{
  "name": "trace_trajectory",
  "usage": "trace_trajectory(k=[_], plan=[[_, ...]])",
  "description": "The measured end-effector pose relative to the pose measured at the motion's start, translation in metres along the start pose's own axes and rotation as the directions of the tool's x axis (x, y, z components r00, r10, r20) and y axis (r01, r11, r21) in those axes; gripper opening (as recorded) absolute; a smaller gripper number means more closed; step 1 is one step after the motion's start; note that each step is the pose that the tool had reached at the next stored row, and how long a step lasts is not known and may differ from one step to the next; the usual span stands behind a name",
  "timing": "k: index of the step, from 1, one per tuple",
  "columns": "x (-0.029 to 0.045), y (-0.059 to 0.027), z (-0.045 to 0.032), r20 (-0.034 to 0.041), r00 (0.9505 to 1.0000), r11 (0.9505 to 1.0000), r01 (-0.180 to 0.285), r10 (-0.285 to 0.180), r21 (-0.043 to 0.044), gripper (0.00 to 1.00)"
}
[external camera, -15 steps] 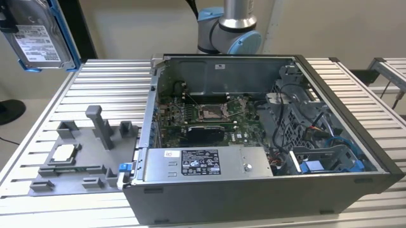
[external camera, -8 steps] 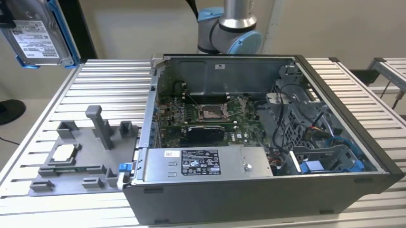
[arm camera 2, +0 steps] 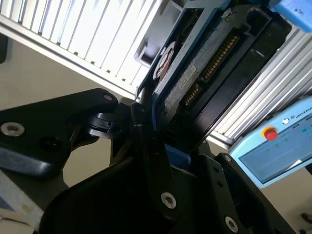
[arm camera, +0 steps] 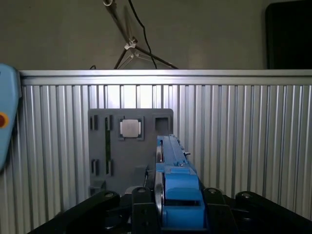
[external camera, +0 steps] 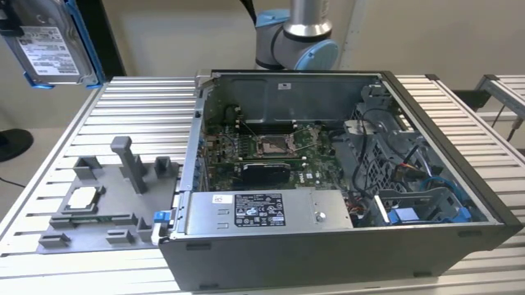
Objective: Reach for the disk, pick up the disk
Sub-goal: 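Pick up the disk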
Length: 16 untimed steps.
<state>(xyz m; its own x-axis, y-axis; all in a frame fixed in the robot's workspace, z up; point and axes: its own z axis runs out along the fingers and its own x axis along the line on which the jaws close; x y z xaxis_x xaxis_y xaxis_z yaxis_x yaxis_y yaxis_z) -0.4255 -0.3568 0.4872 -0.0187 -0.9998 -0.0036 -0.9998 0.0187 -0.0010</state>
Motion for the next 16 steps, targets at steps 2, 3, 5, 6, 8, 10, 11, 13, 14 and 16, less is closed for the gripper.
trace_trajectory(k=[2,3,5,6,8,10,11,13,14,16], plan=[[-0.0001,-0.0051,0.0000,0.0000,1.0000,1.0000,0.000,0.000,-0.0001,0.00],[-0.0002,-0.0081,0.0000,0.0000,1.0000,1.0000,0.000,0.000,-0.0002,0.00],[-0.0003,-0.0140,0.0000,0.0000,1.0000,1.0000,0.000,0.000,-0.0004,0.00],[-0.0003,-0.0167,0.0000,0.0000,1.0000,1.0000,0.000,0.000,-0.0004,0.00],[-0.0004,-0.0228,0.0000,0.0000,1.0000,1.0000,0.000,0.000,-0.0004,0.00],[-0.0005,-0.0293,0.0000,0.0000,1.0000,1.0000,0.000,0.000,-0.0006,0.00],[-0.0006,-0.0328,0.0000,0.0000,1.0000,1.0000,0.000,0.000,-0.0006,0.00],[-0.0008,-0.0405,0.0001,0.0000,1.0000,1.0000,0.000,0.000,-0.0006,0.00],[-0.0009,-0.0442,0.0000,0.0000,1.0000,1.0000,0.000,0.000,-0.0008,0.00],[-0.0010,-0.0521,0.0001,0.0000,1.0000,1.0000,0.000,0.000,-0.0007,0.00]])
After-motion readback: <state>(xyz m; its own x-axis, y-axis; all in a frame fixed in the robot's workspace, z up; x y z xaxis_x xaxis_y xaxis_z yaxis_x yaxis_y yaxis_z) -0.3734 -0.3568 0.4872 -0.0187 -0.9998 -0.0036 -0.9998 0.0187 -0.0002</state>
